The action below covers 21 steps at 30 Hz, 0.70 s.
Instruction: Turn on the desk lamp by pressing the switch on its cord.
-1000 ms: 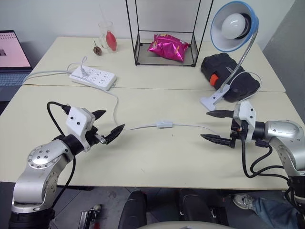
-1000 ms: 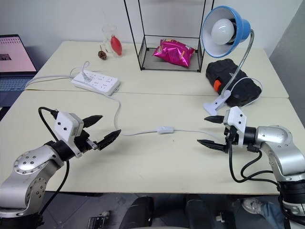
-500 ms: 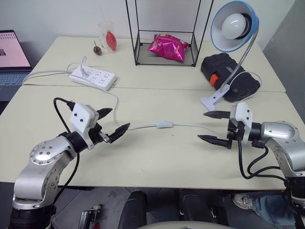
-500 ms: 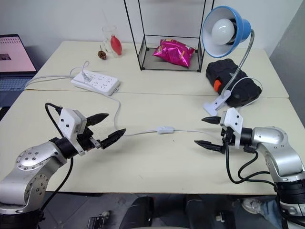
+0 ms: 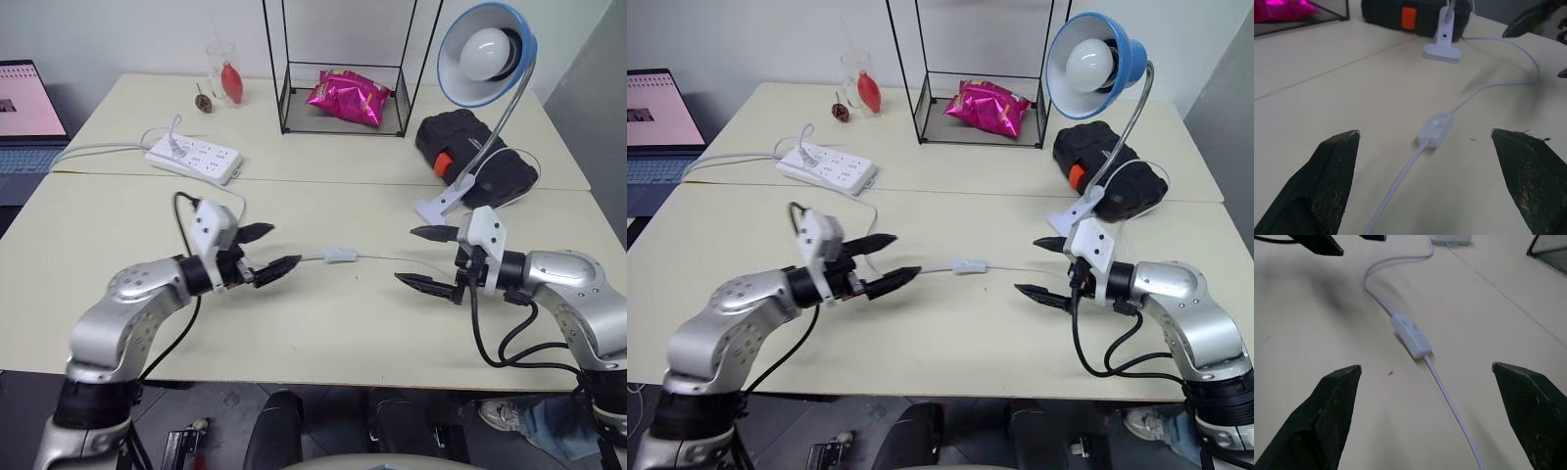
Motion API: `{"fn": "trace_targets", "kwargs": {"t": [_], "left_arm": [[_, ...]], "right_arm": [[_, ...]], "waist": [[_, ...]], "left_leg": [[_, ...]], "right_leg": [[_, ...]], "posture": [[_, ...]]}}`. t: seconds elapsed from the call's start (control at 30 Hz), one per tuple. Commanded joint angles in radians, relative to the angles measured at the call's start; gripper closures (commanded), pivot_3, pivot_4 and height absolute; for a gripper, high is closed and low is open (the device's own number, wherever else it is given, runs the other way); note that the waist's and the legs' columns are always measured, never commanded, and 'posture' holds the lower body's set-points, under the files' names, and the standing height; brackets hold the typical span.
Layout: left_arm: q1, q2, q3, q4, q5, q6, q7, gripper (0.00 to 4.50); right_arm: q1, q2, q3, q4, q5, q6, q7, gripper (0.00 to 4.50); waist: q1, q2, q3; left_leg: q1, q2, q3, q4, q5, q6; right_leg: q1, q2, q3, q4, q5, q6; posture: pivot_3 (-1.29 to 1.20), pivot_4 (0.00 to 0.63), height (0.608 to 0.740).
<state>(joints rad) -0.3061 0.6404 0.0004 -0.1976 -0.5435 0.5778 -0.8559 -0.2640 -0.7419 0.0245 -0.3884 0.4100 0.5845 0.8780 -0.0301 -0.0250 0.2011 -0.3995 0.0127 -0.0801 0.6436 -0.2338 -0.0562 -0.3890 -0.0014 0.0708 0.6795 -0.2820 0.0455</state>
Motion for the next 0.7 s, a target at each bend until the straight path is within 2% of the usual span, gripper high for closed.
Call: {"fn": "trace_targets", "kwargs": {"t": [0.03, 0.23, 0.7], "left_arm": [[-0.097, -0.013, -0.062, 0.126, 0.045, -0.051, -0.094, 0.02], [-0.256, -0.03, -0.171, 0.352, 0.093, -0.056, -0.284, 0.02], [-0.471, -0.183, -0.249, 0.782, 0.264, -0.189, -0.414, 0.02]], "right_arm": [[0.007, -0.027, -0.012, -0.104, 0.022, 0.077, -0.028, 0.0], [0.063, -0.034, -0.045, -0.202, 0.045, 0.141, -0.071, 0.0], [0.128, -0.045, -0.094, -0.306, 0.088, 0.207, -0.13, 0.0]], "waist": [[0.0, 0.0, 0.0], [-0.001, 0.0, 0.0], [-0.001, 0.0, 0.0]], "left_leg": [[0.0, 0.0, 0.0, 0.0, 0.0, 0.0], [-0.001, 0.0, 0.0, 0.0, 0.0, 0.0], [-0.001, -0.001, 0.0, 0.0, 0.0, 0.0]], "right_leg": [[0.0, 0.0, 0.0, 0.0, 0.0, 0.0], [0.0, 0.001, 0.0, 0.0, 0.0, 0.0], [0.0, 0.001, 0.0, 0.0, -0.001, 0.001]], "posture": [[0.0, 0.15, 0.74], [0.0, 0.15, 0.74], [0.0, 0.15, 0.74]]}}
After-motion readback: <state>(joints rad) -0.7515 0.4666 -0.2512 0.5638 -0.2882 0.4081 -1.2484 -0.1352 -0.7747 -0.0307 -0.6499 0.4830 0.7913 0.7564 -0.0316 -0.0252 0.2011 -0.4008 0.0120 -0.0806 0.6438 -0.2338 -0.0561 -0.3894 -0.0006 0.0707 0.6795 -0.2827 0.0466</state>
